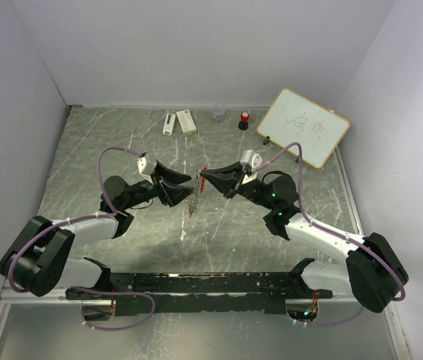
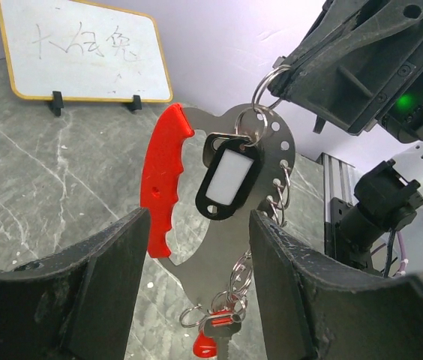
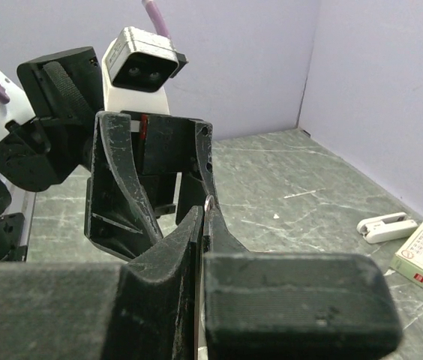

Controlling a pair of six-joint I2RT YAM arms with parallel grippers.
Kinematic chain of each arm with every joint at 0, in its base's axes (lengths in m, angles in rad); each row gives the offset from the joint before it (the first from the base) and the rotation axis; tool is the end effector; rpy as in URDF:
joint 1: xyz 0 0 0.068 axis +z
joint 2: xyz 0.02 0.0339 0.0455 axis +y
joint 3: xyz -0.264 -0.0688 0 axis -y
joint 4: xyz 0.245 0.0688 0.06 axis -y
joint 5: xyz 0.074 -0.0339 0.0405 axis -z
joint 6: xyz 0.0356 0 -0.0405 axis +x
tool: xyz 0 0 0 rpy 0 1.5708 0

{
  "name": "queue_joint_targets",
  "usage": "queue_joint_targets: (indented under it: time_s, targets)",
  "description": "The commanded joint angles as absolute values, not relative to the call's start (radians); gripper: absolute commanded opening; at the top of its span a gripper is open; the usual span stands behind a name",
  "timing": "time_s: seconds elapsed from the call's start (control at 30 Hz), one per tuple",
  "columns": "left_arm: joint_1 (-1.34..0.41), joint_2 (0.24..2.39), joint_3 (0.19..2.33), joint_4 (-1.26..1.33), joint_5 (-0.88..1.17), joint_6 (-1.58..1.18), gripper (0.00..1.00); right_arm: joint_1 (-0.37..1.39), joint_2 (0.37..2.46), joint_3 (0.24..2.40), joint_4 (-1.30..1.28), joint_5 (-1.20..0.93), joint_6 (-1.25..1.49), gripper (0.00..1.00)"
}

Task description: Put the keys on the keyring

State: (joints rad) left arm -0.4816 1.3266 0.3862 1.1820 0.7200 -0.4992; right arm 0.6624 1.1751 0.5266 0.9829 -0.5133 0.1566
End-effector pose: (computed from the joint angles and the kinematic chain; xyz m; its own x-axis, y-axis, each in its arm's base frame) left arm 0.2079 -0.1352 0.2312 -0.2522 -0.2743 -0.9280 0.9054 0.2716 -0.3263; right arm 0.1855 0.1669 0.2914 0.1150 0.2620 -0.9582 -0.9308 0.3652 -0.0119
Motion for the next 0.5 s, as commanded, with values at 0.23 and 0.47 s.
queue_joint_targets:
  time_s: [0.23, 0.47]
  targets:
    - [-0.49, 1.305, 0.399, 1.198, 0.697, -0.479, 0.66, 0.649, 1.151, 0.508, 1.035, -0.524, 0.163, 0.0]
    - [-0.491, 1.299, 0.391, 1.217, 0.675, -0.482, 0.66, 0.644, 1.157, 0.508, 1.029, -0.544, 0.169, 0.0]
